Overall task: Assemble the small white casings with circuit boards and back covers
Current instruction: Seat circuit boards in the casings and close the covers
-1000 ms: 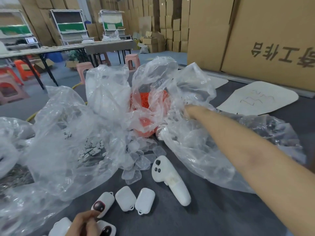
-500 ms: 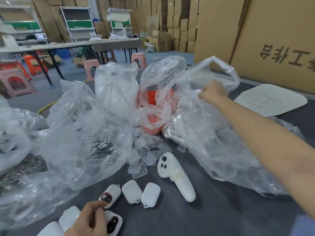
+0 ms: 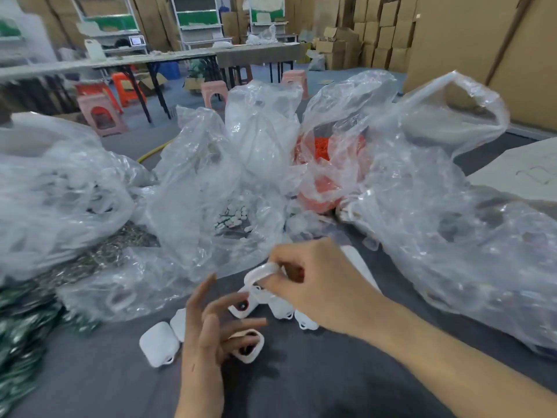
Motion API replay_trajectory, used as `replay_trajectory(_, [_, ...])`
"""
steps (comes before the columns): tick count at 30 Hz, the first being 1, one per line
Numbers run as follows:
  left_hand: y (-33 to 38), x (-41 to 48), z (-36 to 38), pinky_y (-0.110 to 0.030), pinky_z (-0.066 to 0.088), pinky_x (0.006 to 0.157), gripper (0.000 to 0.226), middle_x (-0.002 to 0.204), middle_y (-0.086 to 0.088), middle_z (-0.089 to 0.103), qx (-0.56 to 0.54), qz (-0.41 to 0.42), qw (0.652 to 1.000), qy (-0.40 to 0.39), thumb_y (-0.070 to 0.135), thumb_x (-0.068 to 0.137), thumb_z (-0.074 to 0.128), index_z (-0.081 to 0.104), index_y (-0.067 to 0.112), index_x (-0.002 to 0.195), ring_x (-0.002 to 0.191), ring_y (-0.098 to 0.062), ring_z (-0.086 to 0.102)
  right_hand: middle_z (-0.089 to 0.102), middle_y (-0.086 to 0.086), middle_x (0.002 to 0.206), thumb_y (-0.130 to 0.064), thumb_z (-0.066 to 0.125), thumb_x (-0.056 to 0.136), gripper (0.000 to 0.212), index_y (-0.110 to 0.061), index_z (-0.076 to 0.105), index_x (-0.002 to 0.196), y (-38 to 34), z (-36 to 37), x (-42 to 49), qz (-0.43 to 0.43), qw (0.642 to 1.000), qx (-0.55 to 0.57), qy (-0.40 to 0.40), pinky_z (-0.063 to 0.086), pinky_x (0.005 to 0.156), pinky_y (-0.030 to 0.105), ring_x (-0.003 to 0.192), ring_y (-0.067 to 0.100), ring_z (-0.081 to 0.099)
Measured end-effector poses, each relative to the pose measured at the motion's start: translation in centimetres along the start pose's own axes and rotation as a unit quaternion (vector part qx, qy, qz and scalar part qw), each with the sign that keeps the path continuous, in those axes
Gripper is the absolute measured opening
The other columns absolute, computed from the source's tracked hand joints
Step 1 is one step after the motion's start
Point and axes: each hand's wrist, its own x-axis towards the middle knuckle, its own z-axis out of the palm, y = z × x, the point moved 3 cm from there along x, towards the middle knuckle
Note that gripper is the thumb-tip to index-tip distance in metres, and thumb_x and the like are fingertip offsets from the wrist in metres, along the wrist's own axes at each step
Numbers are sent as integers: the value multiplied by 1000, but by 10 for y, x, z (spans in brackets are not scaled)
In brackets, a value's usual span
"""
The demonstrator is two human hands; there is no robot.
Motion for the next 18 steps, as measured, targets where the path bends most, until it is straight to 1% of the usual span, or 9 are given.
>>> replay_trajectory(2, [-2,-1,1,-33,55,46,30,82,-5,74,-68,-94,992,-39,19,96,45,56,38,116,60,-29,70,45,-7,54,-29,60,87,27,-24,50,63,7,46,4,38,997,-25,-59,34,54,26,53,9,41])
replay_trajectory(4, [3,-6,-1,-33,55,53,32,94,-10,72,-13,-36,995,-93,37,87,54,60,37,118,68,-29,70,44,-10,56,-27,57,87,22,-28,47,67,14,73,9,57,995,-37,-71,35,57,29,58,8,41])
replay_trajectory(6, [3,-10,-7,-30,50,49,29,90,-14,69,28,3,995,-99,40,88,55,64,33,115,59,-28,65,41,-12,58,-24,56,88,13,-33,48,90,18,83,11,52,996,-42,-54,34,57,22,58,6,42])
replay_trajectory(8, [1,-11,-7,-27,46,43,25,78,-14,69,28,4,993,-112,37,93,50,67,27,109,49,-25,61,39,-10,56,-22,60,86,39,-37,36,113,21,84,10,24,997,-36,-63,36,50,20,52,5,44])
replay_trajectory(10, [1,-10,-8,-25,45,43,25,75,-11,70,42,6,994,-105,27,97,46,70,21,103,50,-20,60,37,-8,57,-20,60,82,54,-41,31,122,23,78,10,5,996,29,-84,39,52,22,51,5,42])
replay_trajectory(12, [-3,-8,-11,-25,49,53,27,79,-11,70,49,-9,995,-90,11,100,44,71,17,96,62,-19,63,35,-9,58,-21,53,80,53,-41,36,126,26,73,9,17,983,157,-91,37,54,18,51,3,37])
replay_trajectory(14, [-3,-8,-11,-25,49,53,30,73,-8,66,45,-19,995,-84,5,99,44,70,16,89,64,-21,62,34,-10,57,-23,43,81,47,-41,40,125,30,75,9,43,963,255,-76,33,53,17,50,2,34])
replay_trajectory(16, [0,-10,-8,-24,50,60,20,67,-2,63,78,13,993,-88,17,95,51,68,20,86,64,-18,62,33,-9,59,-30,37,83,44,-46,43,123,33,81,8,86,944,310,-73,29,53,18,49,3,32])
replay_trajectory(18, [2,-15,-2,-22,50,66,12,69,4,64,116,55,986,-107,33,87,56,66,25,84,65,-12,62,39,-8,63,-43,34,83,41,-57,42,121,31,86,7,107,934,332,-78,33,54,14,49,0,37])
